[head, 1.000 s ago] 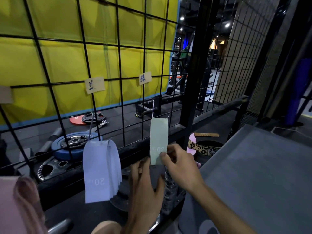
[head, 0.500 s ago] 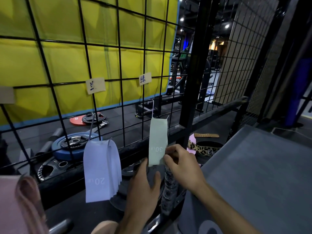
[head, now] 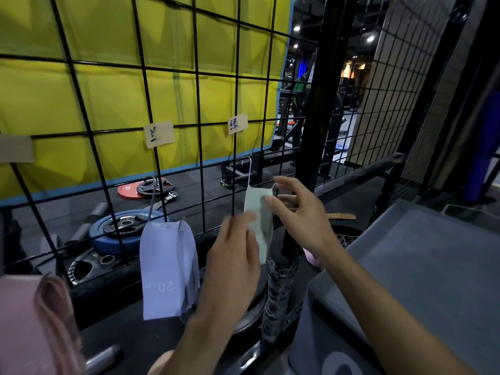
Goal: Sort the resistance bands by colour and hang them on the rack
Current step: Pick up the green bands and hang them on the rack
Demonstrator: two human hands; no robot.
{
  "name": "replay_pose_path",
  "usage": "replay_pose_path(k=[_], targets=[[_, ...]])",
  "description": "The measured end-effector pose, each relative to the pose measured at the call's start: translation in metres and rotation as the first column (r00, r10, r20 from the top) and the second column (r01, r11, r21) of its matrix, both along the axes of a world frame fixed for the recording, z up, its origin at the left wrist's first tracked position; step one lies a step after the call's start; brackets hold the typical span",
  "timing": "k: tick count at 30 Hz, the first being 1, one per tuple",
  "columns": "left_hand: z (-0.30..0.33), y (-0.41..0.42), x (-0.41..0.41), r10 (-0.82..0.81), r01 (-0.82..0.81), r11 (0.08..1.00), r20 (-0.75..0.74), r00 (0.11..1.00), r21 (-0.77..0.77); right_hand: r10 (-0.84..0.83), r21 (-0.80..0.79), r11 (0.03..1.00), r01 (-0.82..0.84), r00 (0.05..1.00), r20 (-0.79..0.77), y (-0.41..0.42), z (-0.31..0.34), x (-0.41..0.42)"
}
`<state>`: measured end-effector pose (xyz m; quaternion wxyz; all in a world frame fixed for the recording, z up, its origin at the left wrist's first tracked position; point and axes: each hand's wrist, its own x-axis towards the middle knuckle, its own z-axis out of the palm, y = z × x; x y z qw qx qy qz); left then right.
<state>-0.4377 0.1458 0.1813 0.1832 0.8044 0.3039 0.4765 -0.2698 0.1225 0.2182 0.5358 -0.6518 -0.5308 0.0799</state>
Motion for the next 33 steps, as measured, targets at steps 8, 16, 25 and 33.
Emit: replay_pose_path(k=[8, 16, 25, 33], targets=[[0.039, 0.055, 0.037, 0.144, -0.108, 0.984, -0.285, 0.948, 0.14, 0.17, 0.074, 0.984, -0.159, 0.972, -0.165, 0.014, 0.002, 0.002], [0.024, 0.059, 0.039, 0.04, -0.023, 0.996, -0.211, 0.977, 0.084, 0.118, 0.05, 0.992, -0.114, 0.989, -0.093, 0.014, 0.002, 0.0], [0.009, 0.06, 0.034, -0.076, 0.076, 0.997, -0.02, 0.997, 0.012, 0.123, 0.014, 0.992, -0.122, 0.986, -0.116, 0.011, -0.004, -0.004], [-0.004, 0.041, 0.023, -0.087, 0.089, 0.995, 0.046, 0.995, -0.054, 0.036, -0.044, 0.998, -0.043, 0.988, -0.15, 0.009, -0.013, -0.006]])
